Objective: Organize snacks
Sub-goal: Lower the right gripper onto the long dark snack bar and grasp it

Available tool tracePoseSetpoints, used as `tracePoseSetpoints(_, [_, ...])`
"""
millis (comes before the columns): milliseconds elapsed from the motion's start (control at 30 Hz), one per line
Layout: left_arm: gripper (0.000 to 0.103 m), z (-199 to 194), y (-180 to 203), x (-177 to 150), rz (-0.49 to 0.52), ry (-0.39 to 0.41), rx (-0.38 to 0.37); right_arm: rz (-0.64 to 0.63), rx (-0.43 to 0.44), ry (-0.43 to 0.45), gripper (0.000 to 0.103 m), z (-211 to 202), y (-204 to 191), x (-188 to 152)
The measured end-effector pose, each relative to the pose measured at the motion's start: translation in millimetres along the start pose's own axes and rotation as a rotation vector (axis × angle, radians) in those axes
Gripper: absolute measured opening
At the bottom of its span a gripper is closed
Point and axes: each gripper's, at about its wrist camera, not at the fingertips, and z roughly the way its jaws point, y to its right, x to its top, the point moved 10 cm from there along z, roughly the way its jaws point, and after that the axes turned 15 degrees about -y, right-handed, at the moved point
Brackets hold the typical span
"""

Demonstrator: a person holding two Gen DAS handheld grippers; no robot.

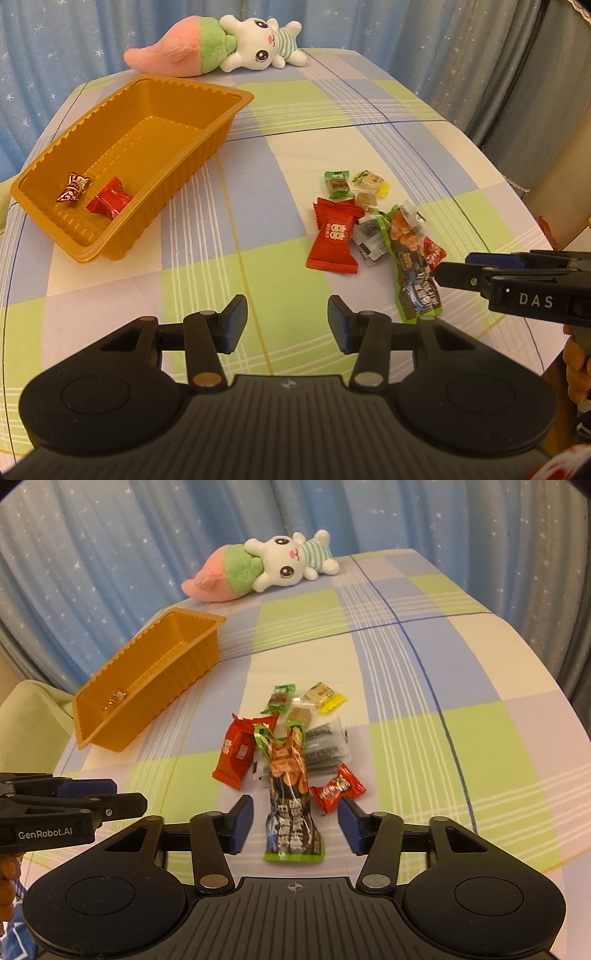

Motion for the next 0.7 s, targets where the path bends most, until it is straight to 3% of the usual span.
tracePoseSetpoints(700, [0.044, 12, -18, 6, -0.012, -0.021, 0.011, -0.065, -0.056, -0.031, 0.038, 46, -8, 21])
